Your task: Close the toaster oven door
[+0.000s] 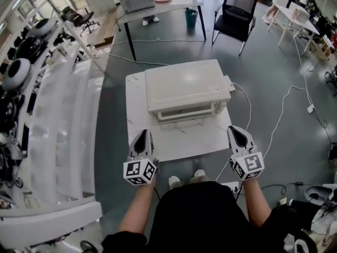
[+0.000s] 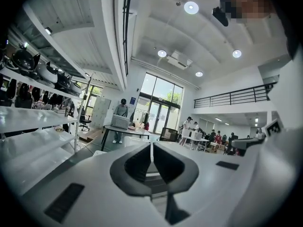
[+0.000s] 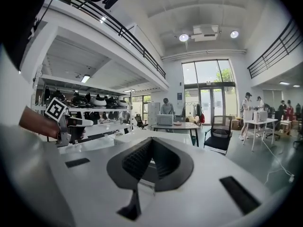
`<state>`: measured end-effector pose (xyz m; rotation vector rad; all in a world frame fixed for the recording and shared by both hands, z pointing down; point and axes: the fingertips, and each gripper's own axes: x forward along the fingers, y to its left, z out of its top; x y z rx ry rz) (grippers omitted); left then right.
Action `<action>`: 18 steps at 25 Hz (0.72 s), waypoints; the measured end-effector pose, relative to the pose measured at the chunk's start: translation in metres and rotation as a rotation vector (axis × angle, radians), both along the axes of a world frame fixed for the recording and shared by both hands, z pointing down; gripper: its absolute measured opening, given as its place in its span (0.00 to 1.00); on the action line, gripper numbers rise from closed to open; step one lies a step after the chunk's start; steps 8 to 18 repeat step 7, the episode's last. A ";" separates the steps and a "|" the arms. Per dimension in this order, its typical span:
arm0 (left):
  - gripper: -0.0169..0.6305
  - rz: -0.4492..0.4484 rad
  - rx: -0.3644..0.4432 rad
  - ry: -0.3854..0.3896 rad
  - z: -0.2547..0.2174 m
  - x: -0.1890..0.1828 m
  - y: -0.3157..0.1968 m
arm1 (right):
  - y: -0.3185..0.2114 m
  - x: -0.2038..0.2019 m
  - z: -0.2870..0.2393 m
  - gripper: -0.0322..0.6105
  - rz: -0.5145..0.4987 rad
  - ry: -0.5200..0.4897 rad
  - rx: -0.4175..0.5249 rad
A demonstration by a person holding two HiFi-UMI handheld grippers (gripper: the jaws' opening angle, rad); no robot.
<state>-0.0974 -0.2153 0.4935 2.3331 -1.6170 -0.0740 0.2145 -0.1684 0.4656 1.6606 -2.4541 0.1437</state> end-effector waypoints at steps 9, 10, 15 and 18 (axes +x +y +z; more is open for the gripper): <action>0.08 -0.003 0.014 -0.076 0.003 0.007 0.002 | -0.009 0.003 0.000 0.08 -0.006 -0.001 0.006; 0.08 -0.003 0.014 -0.076 0.003 0.007 0.002 | -0.009 0.003 0.000 0.08 -0.006 -0.001 0.006; 0.08 -0.003 0.014 -0.076 0.003 0.007 0.002 | -0.009 0.003 0.000 0.08 -0.006 -0.001 0.006; 0.08 -0.003 0.014 -0.076 0.003 0.007 0.002 | -0.009 0.003 0.000 0.08 -0.006 -0.001 0.006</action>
